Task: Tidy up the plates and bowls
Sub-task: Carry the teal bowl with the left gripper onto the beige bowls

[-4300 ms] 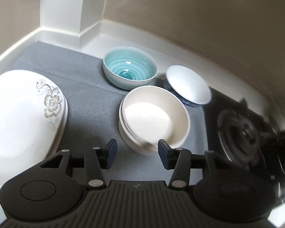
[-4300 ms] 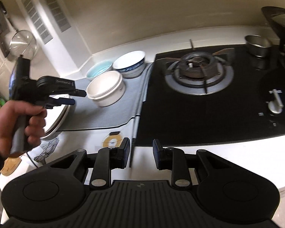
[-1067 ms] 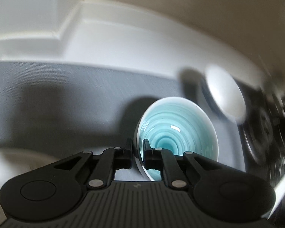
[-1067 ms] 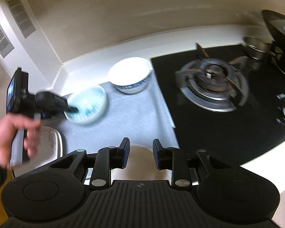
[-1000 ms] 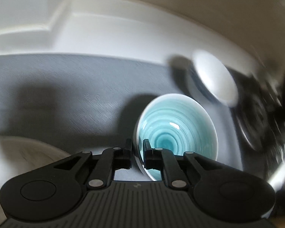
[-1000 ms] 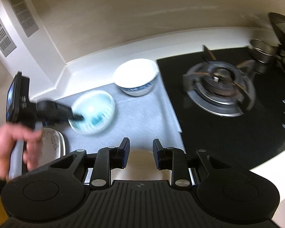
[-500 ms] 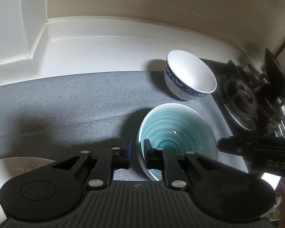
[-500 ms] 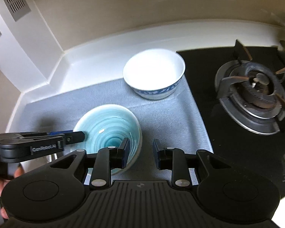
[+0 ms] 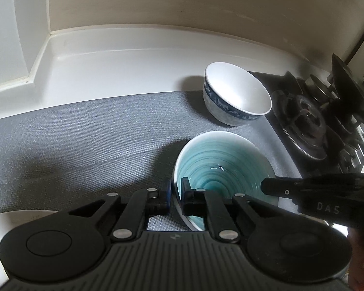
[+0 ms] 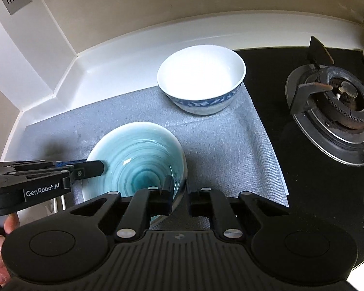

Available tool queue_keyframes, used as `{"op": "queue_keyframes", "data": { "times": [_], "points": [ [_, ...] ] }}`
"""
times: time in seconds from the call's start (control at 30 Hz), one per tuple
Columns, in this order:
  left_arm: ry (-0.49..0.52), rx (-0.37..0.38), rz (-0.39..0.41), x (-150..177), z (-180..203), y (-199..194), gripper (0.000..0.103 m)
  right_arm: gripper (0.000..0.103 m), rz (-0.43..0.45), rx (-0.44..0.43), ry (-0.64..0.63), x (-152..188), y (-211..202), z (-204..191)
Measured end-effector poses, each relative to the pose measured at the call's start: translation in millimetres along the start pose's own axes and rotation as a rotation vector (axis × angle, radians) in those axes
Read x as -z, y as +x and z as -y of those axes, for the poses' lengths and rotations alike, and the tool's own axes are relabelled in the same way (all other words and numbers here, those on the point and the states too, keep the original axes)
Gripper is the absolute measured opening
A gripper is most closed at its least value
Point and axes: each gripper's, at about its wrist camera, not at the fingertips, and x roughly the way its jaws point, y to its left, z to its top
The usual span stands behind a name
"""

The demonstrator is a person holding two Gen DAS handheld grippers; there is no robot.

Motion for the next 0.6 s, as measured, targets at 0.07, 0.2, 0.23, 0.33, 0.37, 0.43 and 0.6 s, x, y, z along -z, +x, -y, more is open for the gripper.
{"op": "queue_keyframes", "data": {
  "times": [0.07, 0.2, 0.23, 0.33, 0.37, 0.43, 0.6],
  "points": [
    [0.004, -0.004, 0.001, 0.1, 0.8, -0.2, 0.008, 0.012, 0.000, 0.004, 0.001, 0.9, 0.7, -0.8],
    [0.018, -0.019, 0.004, 1.1, 3.4, -1.4, 0.006, 0.011, 0.005, 0.016, -0.009, 1.9, -1.0, -3.9],
    [0.020, -0.019, 0.005, 1.5, 3.7, -2.6, 0.006, 0.010, 0.007, 0.016, -0.006, 2.0, -2.1, -4.2],
    [0.024, -0.017, 0.020, 2.4, 5.9, -10.1, 0.006, 0.010, 0.023, 0.015, -0.004, 0.4, -7.7, -4.6],
    [0.024, -0.016, 0.026, 2.4, 7.0, -13.0, 0.006, 0.010, 0.031, 0.012, -0.005, -0.2, -10.9, -4.4],
    [0.024, -0.015, 0.039, 2.5, 9.8, -19.5, 0.006, 0.010, 0.044, 0.008, -0.006, -0.9, -17.9, -4.0],
    [0.029, -0.007, 0.067, 2.0, 21.5, -39.0, 0.007, 0.009, 0.063, 0.008, -0.005, -1.9, -35.7, -2.0]
  ]
}}
